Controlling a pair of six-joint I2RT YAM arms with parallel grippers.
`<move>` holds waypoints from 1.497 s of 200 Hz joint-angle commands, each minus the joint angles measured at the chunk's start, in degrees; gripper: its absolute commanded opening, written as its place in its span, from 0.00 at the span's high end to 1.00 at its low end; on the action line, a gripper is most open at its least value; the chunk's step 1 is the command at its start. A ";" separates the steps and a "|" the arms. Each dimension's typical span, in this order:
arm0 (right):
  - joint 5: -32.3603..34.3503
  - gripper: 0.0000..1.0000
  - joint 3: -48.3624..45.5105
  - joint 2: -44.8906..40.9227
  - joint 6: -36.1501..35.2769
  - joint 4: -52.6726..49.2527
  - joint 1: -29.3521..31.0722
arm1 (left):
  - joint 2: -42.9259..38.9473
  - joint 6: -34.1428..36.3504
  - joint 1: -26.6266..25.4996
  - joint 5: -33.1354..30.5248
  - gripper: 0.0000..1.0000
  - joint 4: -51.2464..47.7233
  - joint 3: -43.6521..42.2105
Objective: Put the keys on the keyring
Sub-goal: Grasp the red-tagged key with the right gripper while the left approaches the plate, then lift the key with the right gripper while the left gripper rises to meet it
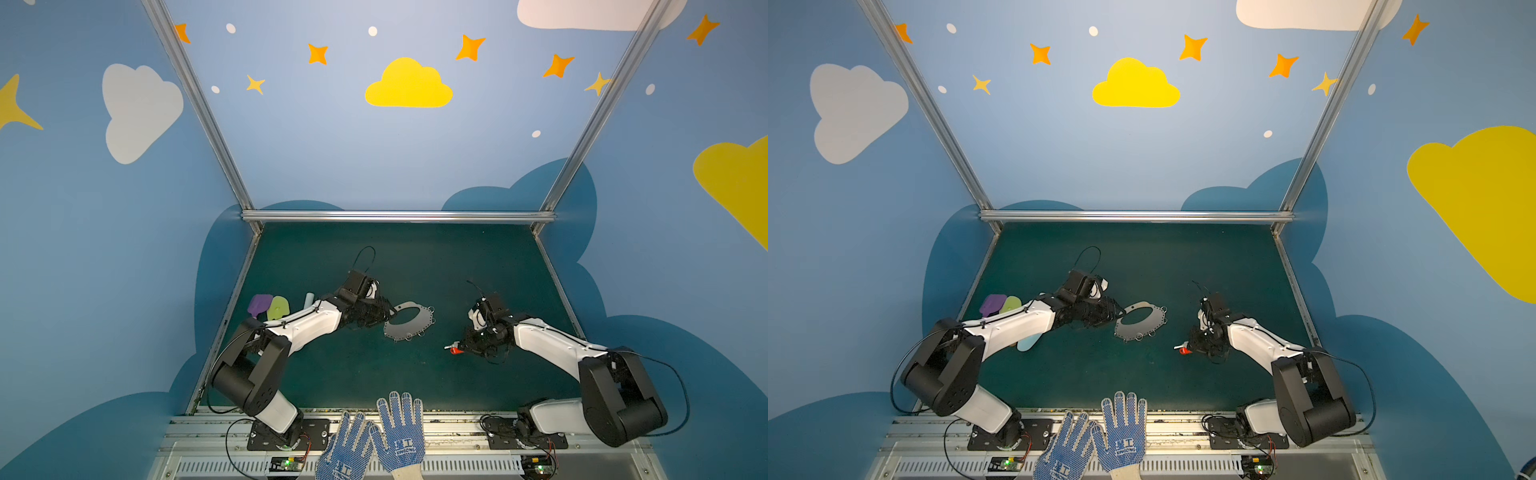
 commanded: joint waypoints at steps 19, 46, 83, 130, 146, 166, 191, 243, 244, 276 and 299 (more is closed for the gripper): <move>1.01 0.82 6.28 4.00 -1.41 1.75 0.89 | 0.07 0.26 -0.17 0.78 0.50 -0.93 1.65; 0.57 0.89 9.33 6.79 -2.65 1.10 1.31 | 0.33 0.25 -0.33 0.87 0.50 -1.09 2.27; 3.97 0.76 10.79 6.10 -3.35 -2.49 2.13 | 0.91 0.06 -0.56 1.10 0.50 -1.28 2.94; 7.95 0.70 10.72 6.00 -3.53 -6.61 2.70 | 2.25 -0.26 -1.70 1.43 0.49 -0.76 3.86; 8.04 0.73 10.63 7.14 -3.56 -6.24 2.90 | 2.79 -0.52 -2.14 1.54 0.49 -0.67 4.28; 8.28 0.77 10.93 8.13 -3.34 -6.20 3.23 | 2.95 -0.64 -2.60 1.50 0.49 -0.53 4.31; 8.76 0.85 11.02 8.41 -3.19 -6.02 3.32 | 2.58 -0.91 -2.87 1.23 0.49 -0.57 3.79; 8.58 1.00 11.86 7.43 -3.05 -6.75 3.62 | 1.84 -1.43 -3.15 1.05 0.49 0.20 2.90; 8.58 1.00 11.86 7.35 -3.03 -6.79 3.61 | 1.88 -1.46 -3.20 1.05 0.49 0.30 2.90; 6.96 1.00 12.34 4.99 -2.42 -6.83 3.99 | 1.74 -1.63 -3.33 1.32 0.49 0.64 3.00; 5.11 1.00 12.72 2.91 -1.96 -6.61 4.09 | 1.52 -1.96 -3.43 1.92 0.49 1.09 3.25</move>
